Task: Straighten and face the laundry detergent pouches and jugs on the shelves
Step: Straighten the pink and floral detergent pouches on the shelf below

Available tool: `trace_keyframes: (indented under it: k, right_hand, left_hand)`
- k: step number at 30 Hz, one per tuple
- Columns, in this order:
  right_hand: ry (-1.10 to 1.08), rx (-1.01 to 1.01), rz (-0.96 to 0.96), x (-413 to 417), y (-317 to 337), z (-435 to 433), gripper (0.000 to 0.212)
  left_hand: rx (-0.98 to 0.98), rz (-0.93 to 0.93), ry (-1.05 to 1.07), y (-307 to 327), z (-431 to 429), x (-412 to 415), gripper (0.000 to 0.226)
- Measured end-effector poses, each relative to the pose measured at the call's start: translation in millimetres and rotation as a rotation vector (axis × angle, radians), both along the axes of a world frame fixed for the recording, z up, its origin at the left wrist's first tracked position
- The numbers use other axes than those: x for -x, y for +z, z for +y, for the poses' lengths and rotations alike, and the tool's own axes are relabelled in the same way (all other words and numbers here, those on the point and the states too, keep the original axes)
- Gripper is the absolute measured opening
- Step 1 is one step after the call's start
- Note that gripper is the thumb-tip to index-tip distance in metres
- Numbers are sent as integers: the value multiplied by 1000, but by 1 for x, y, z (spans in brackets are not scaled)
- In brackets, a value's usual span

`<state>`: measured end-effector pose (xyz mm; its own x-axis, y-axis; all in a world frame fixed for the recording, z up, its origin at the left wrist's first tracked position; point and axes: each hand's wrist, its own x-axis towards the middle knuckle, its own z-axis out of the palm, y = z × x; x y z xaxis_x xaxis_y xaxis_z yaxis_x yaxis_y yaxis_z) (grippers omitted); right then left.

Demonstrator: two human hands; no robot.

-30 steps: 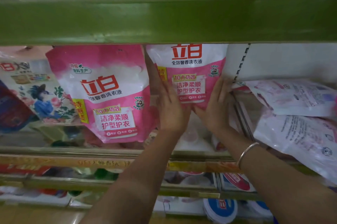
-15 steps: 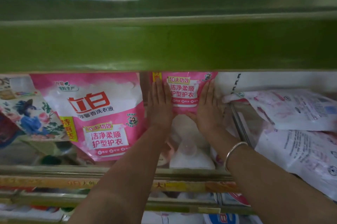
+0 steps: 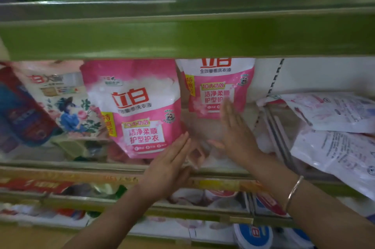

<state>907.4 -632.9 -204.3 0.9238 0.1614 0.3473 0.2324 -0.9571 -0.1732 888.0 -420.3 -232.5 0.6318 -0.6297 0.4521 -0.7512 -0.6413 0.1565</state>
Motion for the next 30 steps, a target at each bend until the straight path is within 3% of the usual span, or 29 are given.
trace_keyframes:
  k: [3,7,9,13,15,17,22,27,30]
  right_hand:
    - [224,201,-131,12,-4,42,130]
    - [279,84,-62,22,-12,80,131]
    - [286,-10,-19,27,-13,93,122]
    - [239,-171,62,24,-19,109,125]
    - [161,-237,102,25,-21,113,122]
    - [80,-323,203,25,-24,115,116]
    - [108,-433,200,24,-20,106,117]
    - [1,-363,134,36,-14,63,111]
    - [-102,-296,156,39,-12,28,110]
  left_hand:
    - [26,-181,-16,9,44,-2,37]
    - [19,-240,203,23,96,-6,43]
    - [111,-83,359,31,109,-4,62]
    - [383,250,544,35,102,-7,111]
    - [434,380,509,30,93,-16,134]
    - [491,482,491,30,83,-20,138]
    - [506,485,440,34,56,-17,135]
    - [479,419,273,34,13,-18,131]
    - [303,441,260,24,-18,-28,138]
